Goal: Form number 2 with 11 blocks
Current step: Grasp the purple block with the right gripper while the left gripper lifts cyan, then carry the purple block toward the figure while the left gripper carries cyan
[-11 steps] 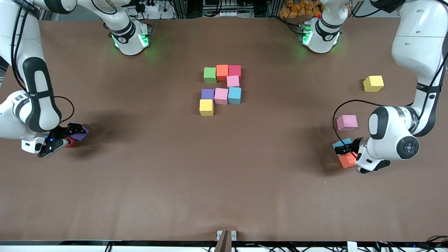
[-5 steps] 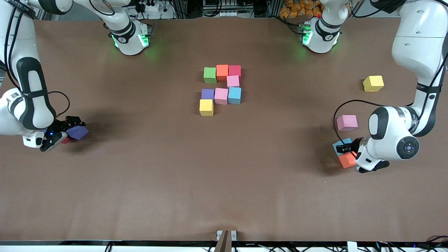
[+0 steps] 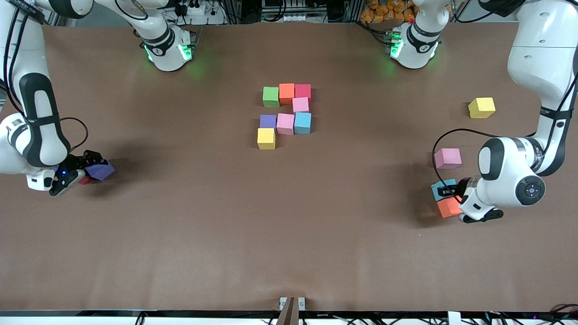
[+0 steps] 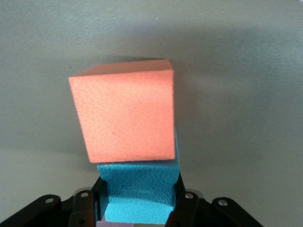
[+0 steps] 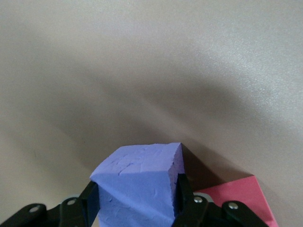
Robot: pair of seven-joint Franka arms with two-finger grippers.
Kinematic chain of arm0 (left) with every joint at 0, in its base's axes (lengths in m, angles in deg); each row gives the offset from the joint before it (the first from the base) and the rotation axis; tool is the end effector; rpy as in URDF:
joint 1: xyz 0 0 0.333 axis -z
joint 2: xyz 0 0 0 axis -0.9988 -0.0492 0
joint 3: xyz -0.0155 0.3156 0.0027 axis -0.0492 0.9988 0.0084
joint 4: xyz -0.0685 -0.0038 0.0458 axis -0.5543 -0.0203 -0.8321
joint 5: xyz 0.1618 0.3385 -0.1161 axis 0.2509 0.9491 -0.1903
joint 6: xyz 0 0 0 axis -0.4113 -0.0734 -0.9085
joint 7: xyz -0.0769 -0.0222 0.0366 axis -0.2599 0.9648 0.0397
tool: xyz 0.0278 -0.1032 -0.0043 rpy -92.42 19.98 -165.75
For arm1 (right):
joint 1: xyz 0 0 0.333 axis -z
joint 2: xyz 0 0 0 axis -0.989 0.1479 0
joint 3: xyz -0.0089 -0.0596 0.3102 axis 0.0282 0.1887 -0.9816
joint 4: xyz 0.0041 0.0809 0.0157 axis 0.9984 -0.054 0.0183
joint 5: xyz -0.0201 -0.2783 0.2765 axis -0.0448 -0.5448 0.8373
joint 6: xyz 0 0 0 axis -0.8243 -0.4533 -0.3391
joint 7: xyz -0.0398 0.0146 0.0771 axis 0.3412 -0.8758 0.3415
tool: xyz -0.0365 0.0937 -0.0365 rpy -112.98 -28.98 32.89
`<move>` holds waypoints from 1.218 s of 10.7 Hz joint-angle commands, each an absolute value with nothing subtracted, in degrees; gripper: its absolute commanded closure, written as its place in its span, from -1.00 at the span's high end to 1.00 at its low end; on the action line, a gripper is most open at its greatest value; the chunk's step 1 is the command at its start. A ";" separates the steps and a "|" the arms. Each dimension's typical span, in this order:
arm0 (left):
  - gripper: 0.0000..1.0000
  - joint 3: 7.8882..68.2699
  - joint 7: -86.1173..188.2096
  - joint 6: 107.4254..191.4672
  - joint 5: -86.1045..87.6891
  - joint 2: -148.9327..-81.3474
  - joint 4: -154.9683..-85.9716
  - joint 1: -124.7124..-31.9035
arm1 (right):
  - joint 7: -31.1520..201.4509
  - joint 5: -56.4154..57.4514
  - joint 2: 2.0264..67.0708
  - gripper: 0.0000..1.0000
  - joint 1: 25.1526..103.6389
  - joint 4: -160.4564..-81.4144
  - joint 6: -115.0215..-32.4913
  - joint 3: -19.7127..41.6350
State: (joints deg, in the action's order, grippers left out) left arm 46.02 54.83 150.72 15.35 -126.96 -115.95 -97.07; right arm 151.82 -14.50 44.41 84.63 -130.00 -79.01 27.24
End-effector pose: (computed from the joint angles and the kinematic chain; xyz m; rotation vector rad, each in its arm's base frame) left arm 0.6566 0.0116 0.2155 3.1009 0.2154 -0.3737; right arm 0.5541 -0.2304 0.1938 -2.7329 -0.8389 0.1944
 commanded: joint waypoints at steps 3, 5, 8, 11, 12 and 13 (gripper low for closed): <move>-0.59 40.95 54.96 149.97 16.12 -124.59 -114.02 -95.71 | 151.76 -14.71 44.05 -0.49 83.44 -129.15 -78.63 25.99; -0.59 38.14 55.14 149.45 16.02 -124.15 -113.57 -95.62 | 150.44 -13.66 44.04 -0.51 82.12 -127.65 -78.63 25.99; -0.59 37.07 61.45 147.52 15.94 -124.23 -109.98 -89.67 | 148.85 -9.54 43.78 -0.50 79.05 -126.86 -78.63 25.99; -0.59 37.07 74.53 144.70 15.67 -125.28 -106.20 -81.06 | 140.88 -8.38 43.78 -0.50 74.91 -125.45 -78.72 25.99; -0.59 37.07 77.79 144.70 14.19 -126.25 -104.71 -78.68 | 138.24 -7.16 43.78 -0.49 73.60 -125.45 -78.72 25.90; -0.59 37.07 81.47 144.78 12.35 -127.04 -103.82 -77.70 | 135.43 -5.06 43.87 -0.49 71.93 -125.54 -78.55 25.90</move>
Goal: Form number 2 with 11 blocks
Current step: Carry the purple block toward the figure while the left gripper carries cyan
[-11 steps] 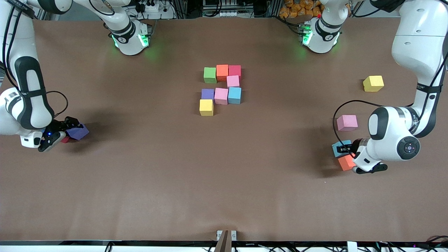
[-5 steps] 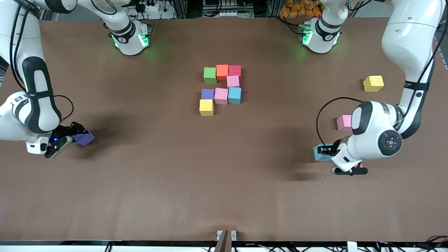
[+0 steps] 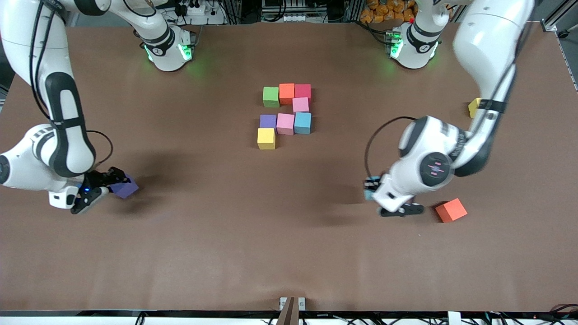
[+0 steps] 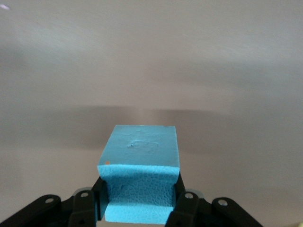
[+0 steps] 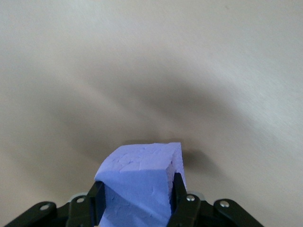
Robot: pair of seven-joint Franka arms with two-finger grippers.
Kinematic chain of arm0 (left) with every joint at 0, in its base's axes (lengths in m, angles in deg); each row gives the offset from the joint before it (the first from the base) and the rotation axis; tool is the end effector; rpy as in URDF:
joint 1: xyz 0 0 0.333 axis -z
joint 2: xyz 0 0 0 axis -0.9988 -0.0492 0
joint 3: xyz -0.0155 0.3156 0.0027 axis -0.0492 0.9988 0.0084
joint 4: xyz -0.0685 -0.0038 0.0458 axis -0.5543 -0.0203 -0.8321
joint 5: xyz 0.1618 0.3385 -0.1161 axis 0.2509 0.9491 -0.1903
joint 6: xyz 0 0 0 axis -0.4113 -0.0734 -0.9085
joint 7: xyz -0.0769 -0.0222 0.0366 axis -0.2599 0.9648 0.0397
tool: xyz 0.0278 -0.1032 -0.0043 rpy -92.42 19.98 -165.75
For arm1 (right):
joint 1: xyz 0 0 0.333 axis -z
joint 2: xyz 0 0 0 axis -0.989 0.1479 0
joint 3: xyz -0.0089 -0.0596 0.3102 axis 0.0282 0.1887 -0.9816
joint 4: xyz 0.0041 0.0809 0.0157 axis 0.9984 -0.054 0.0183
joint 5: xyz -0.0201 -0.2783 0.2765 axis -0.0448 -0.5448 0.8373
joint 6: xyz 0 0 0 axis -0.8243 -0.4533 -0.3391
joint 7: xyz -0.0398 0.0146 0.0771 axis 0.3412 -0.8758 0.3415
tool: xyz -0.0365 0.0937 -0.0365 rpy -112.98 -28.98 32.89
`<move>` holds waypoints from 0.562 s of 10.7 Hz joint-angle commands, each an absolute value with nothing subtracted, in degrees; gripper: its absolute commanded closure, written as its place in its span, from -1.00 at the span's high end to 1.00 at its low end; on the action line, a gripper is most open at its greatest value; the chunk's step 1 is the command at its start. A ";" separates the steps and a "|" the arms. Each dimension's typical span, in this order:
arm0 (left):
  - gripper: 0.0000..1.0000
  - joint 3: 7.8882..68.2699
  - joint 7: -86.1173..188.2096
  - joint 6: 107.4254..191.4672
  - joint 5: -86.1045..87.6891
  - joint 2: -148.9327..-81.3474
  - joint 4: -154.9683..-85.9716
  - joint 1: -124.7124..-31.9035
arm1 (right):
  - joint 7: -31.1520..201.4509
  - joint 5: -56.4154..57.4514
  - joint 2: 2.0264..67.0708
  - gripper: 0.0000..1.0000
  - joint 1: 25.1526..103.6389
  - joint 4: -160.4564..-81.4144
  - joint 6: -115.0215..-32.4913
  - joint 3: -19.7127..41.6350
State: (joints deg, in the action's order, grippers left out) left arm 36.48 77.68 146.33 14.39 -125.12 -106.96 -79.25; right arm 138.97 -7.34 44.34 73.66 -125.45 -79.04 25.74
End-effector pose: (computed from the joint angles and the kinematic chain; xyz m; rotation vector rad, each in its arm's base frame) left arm 0.6338 -0.2848 0.3123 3.0670 0.1638 -0.2343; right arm 0.6214 -0.0995 0.2220 -2.7465 -0.7462 0.0807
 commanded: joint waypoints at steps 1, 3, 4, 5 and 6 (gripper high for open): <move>-0.59 37.07 83.95 144.87 11.90 -127.92 -102.51 -75.78 | 131.31 -4.17 43.87 -0.48 70.96 -125.54 -78.28 25.90; -0.59 37.16 90.70 145.92 11.81 -129.76 -100.66 -72.43 | 121.74 -2.58 43.78 -0.48 68.15 -125.36 -77.23 25.46; -0.59 37.16 93.17 146.88 11.81 -130.38 -100.22 -70.76 | 116.64 -2.23 43.69 -0.48 67.18 -125.36 -76.71 25.38; -0.59 37.16 95.29 148.20 11.89 -131.08 -100.12 -69.35 | 112.33 -1.36 43.00 -0.48 66.21 -125.36 -76.27 25.29; -0.60 37.16 97.83 149.86 11.81 -131.79 -100.04 -67.69 | 108.54 -0.48 42.47 -0.48 64.81 -125.36 -75.56 25.37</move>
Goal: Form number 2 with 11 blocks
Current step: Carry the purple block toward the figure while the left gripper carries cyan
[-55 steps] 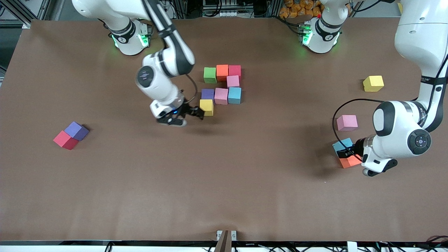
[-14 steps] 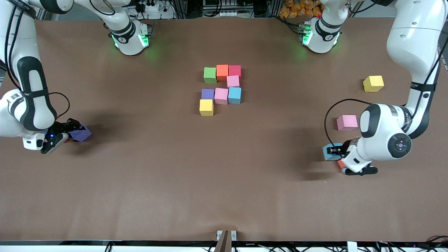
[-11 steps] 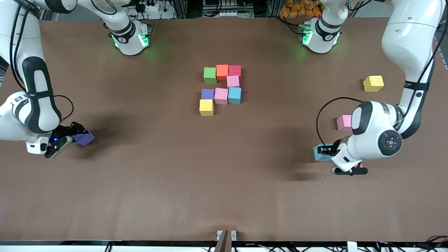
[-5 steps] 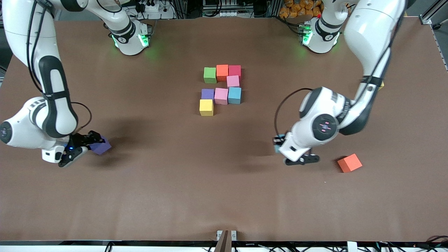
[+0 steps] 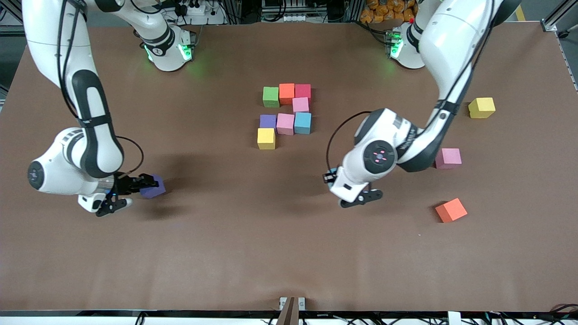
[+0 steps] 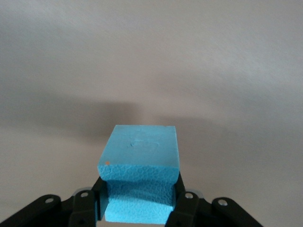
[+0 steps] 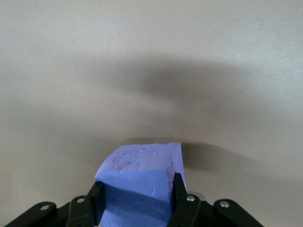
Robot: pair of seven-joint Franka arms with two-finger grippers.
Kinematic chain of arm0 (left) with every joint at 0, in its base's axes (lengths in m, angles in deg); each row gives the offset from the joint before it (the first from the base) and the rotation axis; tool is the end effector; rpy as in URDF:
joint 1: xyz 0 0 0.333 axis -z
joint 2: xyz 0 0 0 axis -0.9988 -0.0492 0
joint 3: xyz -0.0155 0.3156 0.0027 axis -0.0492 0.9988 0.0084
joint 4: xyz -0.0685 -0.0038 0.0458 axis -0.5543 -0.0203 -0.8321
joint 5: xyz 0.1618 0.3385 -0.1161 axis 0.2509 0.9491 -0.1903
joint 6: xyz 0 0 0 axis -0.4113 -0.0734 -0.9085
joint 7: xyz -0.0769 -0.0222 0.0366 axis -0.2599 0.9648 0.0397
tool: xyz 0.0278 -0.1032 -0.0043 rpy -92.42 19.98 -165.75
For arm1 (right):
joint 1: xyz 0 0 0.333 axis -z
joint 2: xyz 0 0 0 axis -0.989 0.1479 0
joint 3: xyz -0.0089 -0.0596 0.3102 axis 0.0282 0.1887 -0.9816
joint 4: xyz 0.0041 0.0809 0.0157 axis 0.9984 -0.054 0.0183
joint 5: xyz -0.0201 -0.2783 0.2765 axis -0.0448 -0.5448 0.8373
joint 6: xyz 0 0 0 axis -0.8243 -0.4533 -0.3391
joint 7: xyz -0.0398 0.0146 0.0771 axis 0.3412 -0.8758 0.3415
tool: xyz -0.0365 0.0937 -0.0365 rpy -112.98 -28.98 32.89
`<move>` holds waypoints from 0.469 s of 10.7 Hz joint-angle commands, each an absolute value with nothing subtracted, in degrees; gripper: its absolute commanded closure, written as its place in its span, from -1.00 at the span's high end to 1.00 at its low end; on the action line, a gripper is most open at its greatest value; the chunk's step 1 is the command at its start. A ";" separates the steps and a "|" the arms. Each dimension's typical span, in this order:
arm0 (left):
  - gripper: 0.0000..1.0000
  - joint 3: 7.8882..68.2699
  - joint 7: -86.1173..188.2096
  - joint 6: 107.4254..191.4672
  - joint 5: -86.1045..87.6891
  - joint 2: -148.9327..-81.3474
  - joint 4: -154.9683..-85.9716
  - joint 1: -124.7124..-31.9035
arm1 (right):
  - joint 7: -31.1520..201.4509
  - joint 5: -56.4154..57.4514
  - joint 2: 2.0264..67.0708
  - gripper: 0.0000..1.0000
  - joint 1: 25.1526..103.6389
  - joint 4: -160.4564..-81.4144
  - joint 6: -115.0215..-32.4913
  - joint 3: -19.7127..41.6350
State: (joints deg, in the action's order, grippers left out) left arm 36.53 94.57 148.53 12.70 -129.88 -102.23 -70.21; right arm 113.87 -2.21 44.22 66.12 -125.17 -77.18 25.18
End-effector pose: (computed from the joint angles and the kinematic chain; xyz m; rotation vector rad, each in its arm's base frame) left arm 0.6025 -0.3872 0.2956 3.0131 0.4201 -0.2527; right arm 0.6290 -0.0051 0.2233 -2.7721 -0.2546 0.1856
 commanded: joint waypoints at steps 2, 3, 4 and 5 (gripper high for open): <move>-0.60 37.16 101.97 152.95 10.76 -133.54 -98.38 -66.18 | 100.72 -0.03 41.67 -0.48 62.00 -125.36 -75.38 25.37; -0.60 37.07 103.38 154.87 8.92 -134.42 -97.58 -65.31 | 98.68 0.06 41.32 -0.48 60.76 -125.36 -75.56 25.38; -0.60 37.07 103.39 156.72 8.47 -135.47 -96.88 -63.99 | 96.92 0.75 41.32 -0.48 59.62 -125.36 -75.82 25.38; -0.61 37.07 103.57 158.56 8.38 -136.18 -96.61 -62.85 | 96.03 3.29 41.32 -0.48 58.22 -125.36 -76.00 25.46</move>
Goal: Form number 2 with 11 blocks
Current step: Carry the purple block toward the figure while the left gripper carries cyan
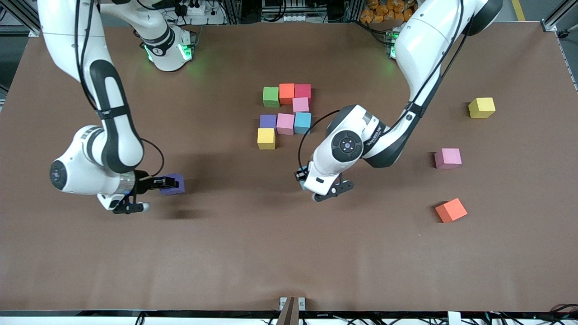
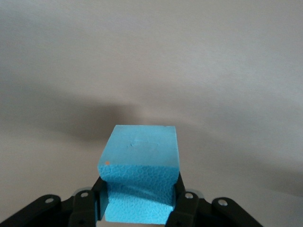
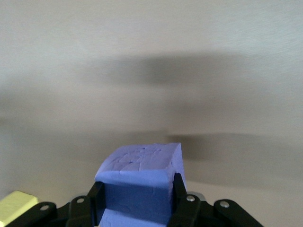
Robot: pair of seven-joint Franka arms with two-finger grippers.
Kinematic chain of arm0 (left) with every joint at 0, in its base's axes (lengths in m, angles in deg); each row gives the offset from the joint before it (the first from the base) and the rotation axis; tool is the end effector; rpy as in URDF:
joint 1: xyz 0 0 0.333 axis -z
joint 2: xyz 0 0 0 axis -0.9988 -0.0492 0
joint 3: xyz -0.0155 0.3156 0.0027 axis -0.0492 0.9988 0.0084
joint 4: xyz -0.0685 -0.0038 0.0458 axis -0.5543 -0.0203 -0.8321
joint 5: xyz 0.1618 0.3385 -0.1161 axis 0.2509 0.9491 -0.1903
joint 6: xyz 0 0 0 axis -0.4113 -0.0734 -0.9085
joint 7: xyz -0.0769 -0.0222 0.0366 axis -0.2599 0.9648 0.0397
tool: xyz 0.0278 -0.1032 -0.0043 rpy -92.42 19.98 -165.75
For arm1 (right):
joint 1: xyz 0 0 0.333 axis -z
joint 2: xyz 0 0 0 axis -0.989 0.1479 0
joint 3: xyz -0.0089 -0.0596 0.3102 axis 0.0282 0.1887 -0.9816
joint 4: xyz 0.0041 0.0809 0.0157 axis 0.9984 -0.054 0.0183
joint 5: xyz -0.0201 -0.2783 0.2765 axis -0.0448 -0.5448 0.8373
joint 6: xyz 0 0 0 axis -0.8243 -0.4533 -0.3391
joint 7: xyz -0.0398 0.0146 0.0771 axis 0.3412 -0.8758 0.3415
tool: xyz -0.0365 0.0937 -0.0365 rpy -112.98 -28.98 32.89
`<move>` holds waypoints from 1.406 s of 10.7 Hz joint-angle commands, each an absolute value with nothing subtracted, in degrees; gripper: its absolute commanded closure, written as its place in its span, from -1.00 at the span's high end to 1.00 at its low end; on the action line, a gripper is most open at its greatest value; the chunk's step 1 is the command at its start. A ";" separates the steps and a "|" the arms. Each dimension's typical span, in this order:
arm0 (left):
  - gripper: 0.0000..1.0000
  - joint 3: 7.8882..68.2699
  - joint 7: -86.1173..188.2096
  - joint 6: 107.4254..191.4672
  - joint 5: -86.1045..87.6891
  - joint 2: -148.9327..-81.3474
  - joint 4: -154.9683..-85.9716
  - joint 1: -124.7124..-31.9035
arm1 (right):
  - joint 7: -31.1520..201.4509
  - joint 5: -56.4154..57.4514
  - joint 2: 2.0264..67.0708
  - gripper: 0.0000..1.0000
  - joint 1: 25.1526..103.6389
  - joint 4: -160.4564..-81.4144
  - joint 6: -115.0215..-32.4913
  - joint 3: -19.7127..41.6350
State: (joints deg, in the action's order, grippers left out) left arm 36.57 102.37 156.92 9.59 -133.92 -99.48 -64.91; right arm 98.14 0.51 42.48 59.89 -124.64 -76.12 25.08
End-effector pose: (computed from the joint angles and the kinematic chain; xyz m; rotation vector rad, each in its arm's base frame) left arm 0.5858 -0.4519 0.2806 2.8784 0.5493 -0.2063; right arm 0.6301 0.0695 0.2449 -2.7561 -0.0032 0.2368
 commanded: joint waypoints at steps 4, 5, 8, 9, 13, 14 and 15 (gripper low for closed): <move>-0.61 37.24 106.03 163.50 6.18 -137.25 -96.69 -61.77 | 92.52 4.63 41.49 -0.47 55.57 -125.27 -77.93 25.55; -0.61 37.16 106.47 163.42 5.48 -136.37 -96.87 -63.09 | 92.51 4.63 41.67 -0.46 55.65 -125.36 -77.93 25.55; -0.61 36.89 106.65 161.32 4.07 -133.65 -97.05 -66.70 | 92.51 4.63 41.85 -0.45 56.27 -125.36 -77.75 25.55; -0.61 36.98 106.65 159.74 3.98 -132.68 -97.05 -67.40 | 92.34 4.63 41.76 -0.45 55.92 -125.45 -77.84 25.55; -0.71 36.72 105.33 150.86 3.81 -128.28 -97.13 -73.89 | 84.89 4.89 41.49 -0.47 50.75 -125.71 -82.39 25.46; -0.71 36.37 104.20 149.89 3.81 -128.02 -97.13 -74.43 | 81.30 4.81 41.41 -0.48 47.95 -125.80 -84.50 25.46; -0.72 36.37 104.01 149.45 3.81 -127.32 -97.13 -74.96 | 78.74 4.80 41.41 -0.48 46.01 -125.71 -85.65 25.55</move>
State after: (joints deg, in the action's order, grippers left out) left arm 36.83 105.09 150.58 5.30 -128.95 -96.01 -74.32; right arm 82.64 3.91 42.44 49.10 -124.81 -83.67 25.13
